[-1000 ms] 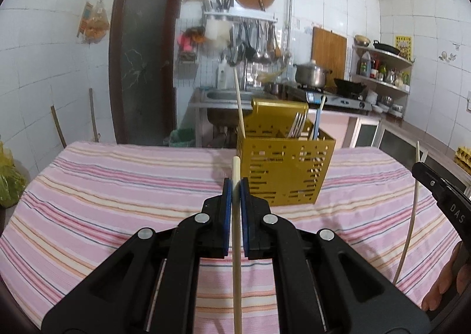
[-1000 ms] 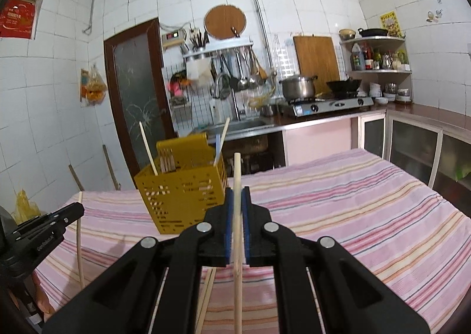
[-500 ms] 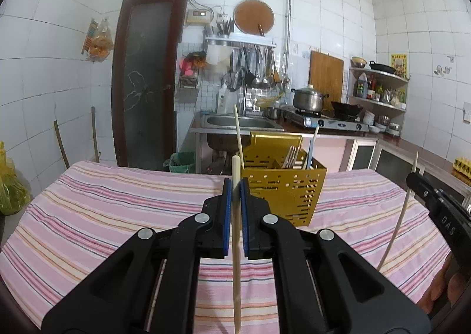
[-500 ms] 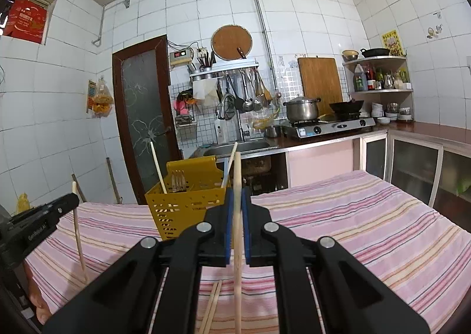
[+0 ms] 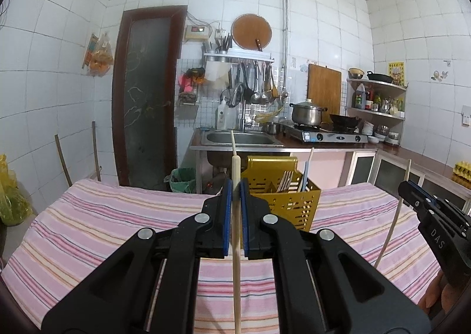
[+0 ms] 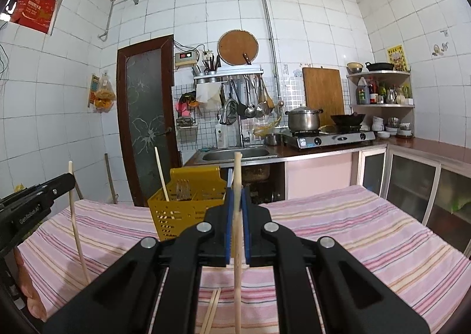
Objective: Organize utensils
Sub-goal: 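Lift the chopstick upright with the left tool while the right tool carries its chopstick toward the holder, then lower both chopsticks into the yellow holder and open both tools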
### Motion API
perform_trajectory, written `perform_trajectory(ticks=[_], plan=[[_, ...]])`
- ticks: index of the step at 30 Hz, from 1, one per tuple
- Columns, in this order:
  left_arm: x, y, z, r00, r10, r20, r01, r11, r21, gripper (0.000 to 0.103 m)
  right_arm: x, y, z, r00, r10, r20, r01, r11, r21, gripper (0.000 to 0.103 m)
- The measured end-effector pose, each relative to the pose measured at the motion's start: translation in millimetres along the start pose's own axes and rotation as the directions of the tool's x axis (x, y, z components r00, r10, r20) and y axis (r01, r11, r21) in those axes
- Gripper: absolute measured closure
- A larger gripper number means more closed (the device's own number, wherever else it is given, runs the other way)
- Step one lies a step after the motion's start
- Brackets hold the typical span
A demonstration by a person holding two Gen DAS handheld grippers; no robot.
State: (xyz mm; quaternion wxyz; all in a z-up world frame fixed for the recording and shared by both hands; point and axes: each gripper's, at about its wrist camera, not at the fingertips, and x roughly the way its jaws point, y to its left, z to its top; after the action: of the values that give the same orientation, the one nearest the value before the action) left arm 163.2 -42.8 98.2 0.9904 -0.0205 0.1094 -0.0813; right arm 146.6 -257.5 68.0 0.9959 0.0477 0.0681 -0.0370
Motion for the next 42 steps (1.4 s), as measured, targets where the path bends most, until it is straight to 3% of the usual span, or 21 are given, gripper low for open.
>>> perform_trajectory(ticks=[4,10,17,21,26,32,36,40,41,42], plan=[[3.7,-2.1,14.8,1.000,-0.009,0.017,0.009,1.000,0.006,0.098,2.8,1.6,16.4,1.000,0.010,0.009,-0.009,1.000,-0.008,0.097],[20.1,0.5,62.3,0.997,-0.023,0.077,0.023,1.000,-0.001,0.098,15.2,9.7,62.5,0.997,0.023,0.079,-0.021,0.999,-0.030,0.097],[63.6,-0.9,130.9,0.985,-0.041,0.165,0.048,0.998,-0.040,0.098,63.7,27.9,118.1,0.988,0.033,0.149,-0.024,0.998,-0.062,0.097],[98.8,-9.9,148.4,0.980,-0.041,0.193,0.047,0.999,-0.027,0.098,101.4,34.7,138.2,0.983,0.049,0.174,-0.040,0.998,-0.053,0.097],[155.3,-17.1,140.6,0.984,-0.053,0.167,0.059,0.998,-0.030,0.098,144.6,37.6,134.5,0.984,0.062,0.167,-0.055,0.997,-0.045,0.097],[212.1,-19.4,95.5,0.996,-0.051,0.067,0.052,0.999,-0.016,0.098,180.8,31.4,88.4,0.994,0.068,0.087,-0.063,0.996,-0.055,0.097],[224.4,-13.8,71.7,0.999,-0.034,0.017,0.034,0.999,-0.009,0.098,187.6,25.2,65.3,0.998,0.057,0.035,-0.055,0.997,-0.047,0.097],[217.1,-5.5,68.3,0.998,-0.064,-0.025,0.064,0.998,-0.007,0.098,187.8,22.4,62.4,0.999,0.048,-0.023,-0.049,0.998,-0.046,0.096],[210.6,-3.4,71.6,0.998,-0.050,-0.028,0.050,0.999,0.000,0.092,182.2,21.3,63.7,0.999,0.030,-0.032,-0.031,0.998,-0.051,0.096],[206.0,-1.0,74.3,0.998,-0.049,-0.038,0.049,0.999,0.002,0.069,177.5,19.9,66.2,0.999,0.018,-0.039,-0.020,0.998,-0.052,0.095]])
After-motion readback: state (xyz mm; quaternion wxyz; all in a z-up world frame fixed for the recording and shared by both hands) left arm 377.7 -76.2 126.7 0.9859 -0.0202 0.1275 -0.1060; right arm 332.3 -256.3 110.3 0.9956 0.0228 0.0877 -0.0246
